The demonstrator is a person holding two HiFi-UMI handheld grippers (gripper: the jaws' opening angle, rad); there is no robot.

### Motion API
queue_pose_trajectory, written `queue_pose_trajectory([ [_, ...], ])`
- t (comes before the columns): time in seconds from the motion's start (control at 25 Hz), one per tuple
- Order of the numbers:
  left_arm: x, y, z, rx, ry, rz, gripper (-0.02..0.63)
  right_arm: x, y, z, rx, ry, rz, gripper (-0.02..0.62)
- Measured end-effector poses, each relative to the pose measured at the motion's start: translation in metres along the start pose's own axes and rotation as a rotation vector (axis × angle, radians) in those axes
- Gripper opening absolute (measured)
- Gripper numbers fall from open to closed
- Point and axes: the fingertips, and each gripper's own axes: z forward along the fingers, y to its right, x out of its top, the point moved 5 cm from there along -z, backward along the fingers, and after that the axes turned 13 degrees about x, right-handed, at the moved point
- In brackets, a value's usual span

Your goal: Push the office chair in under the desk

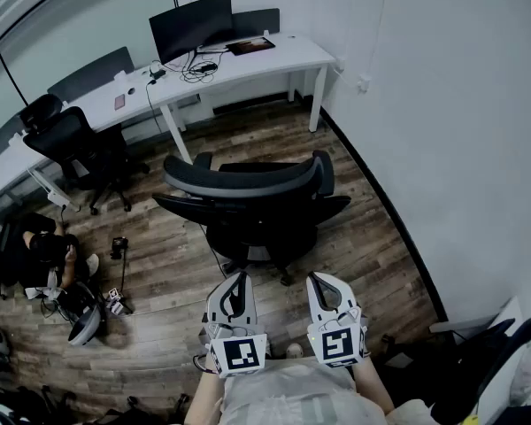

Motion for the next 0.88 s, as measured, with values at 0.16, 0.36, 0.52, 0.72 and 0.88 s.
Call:
queue_pose_trajectory([
  [0.16,0.004,-0.006,0.000,0.007,0.024,0.001,0.017,0.005,0.002,-0.005,-0.016,0.005,-0.001,0.021],
  [0.36,-0.005,-0.012,-0.001,0.020,-0.009,-0.040,0.017,0.011,0.006,-0.005,-0.017,-0.020,-0.038,0.020],
  [0.52,-0.001,-0.020,0.000,0.013,0.017,-0.021,0.017,0.016,0.000,-0.001,-0.013,-0.010,-0.032,0.020],
  [0.72,0.002,-0.036,0.007,0.006,0.067,-0.004,0.017,0.022,-0.003,0.009,-0.029,0.020,0.006,0.020],
  [0.88,-0.004,-0.055,0.016,-0.001,0.072,-0.006,0.017,0.029,-0.006,0.024,-0.053,0.000,-0.016,0.021],
])
